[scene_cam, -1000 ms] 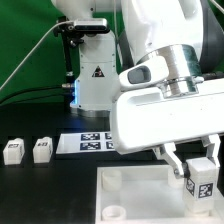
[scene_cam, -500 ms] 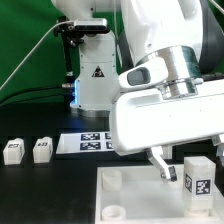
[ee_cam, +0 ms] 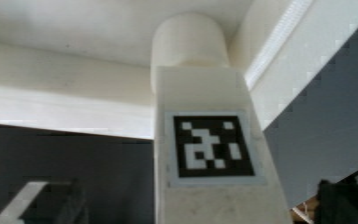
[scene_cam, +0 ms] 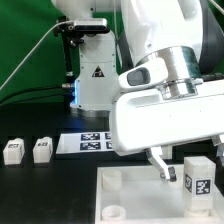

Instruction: Assemble one leg

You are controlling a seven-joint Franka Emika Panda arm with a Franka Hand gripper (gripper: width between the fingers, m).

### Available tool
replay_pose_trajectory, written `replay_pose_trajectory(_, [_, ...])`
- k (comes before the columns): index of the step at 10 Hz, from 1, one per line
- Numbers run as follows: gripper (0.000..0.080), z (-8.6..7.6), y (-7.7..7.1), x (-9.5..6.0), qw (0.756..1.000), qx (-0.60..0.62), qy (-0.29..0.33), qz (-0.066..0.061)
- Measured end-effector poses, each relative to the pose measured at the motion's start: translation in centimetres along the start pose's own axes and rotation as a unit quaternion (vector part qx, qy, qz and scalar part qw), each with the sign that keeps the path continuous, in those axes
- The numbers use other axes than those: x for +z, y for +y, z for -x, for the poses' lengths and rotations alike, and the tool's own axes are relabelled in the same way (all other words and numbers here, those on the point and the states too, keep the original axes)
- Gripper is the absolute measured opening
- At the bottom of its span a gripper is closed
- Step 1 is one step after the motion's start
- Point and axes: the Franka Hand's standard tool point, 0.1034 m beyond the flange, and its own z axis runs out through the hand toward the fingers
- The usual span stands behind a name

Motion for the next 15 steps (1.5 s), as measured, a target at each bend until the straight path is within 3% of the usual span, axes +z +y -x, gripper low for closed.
replay_pose_trajectory(2, [0.0649,0.1,-0.3,0.1,1.0,-0.001,-0.027,-0.009])
replay_pose_trajectory(4, [0.0649,-1.0,-0.4,-0.4,0.998,0.003,-0.053,-0.016])
replay_pose_trajectory(5, [0.0649,-1.1,-0.8,-0.5,0.992,0.008,-0.12,-0.032])
replay_pose_trajectory(9, [0.0649,-1.6,-0.7,-0.7,0.953,0.012,-0.295,-0.073])
replay_pose_trajectory(11, [0.0649,-1.4,-0.6,-0.2,0.948,0.014,-0.309,-0.078])
replay_pose_trajectory(15, [0.0649,-0.9,-0.2,0.4,0.955,0.013,-0.288,-0.072])
